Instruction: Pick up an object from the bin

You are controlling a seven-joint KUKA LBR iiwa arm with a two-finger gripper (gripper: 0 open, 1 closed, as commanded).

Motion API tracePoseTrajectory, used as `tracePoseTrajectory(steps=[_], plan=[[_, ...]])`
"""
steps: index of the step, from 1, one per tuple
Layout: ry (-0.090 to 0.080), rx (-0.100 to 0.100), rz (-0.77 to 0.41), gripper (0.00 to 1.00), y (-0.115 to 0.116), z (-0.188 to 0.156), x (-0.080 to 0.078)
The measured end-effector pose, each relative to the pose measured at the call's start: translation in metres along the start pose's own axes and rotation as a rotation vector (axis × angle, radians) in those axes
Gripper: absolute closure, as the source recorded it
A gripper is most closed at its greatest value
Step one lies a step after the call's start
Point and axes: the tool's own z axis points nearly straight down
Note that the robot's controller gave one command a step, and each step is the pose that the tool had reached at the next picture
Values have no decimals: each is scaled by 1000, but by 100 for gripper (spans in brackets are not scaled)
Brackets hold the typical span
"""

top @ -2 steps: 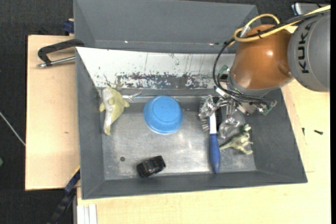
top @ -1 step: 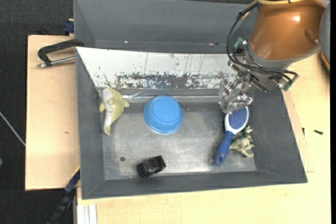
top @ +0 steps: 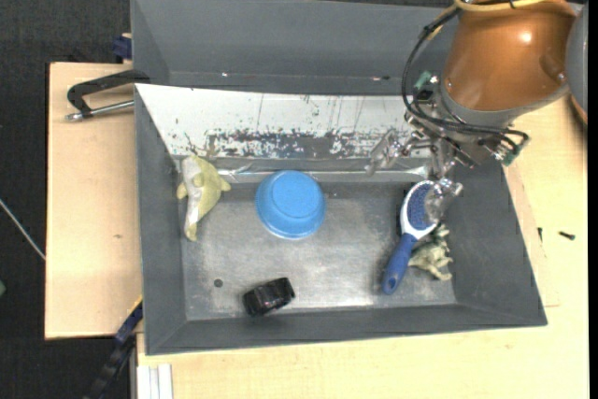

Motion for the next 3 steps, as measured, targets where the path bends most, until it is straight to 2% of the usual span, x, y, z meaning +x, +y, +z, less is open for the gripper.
tracePoseTrajectory(steps=[1, 2, 3], plan=[[5, -7, -296, 0, -25, 132, 67], [4, -2, -298, 100, -26, 130, 67], [-2, 7, -204, 100, -33, -20, 62]])
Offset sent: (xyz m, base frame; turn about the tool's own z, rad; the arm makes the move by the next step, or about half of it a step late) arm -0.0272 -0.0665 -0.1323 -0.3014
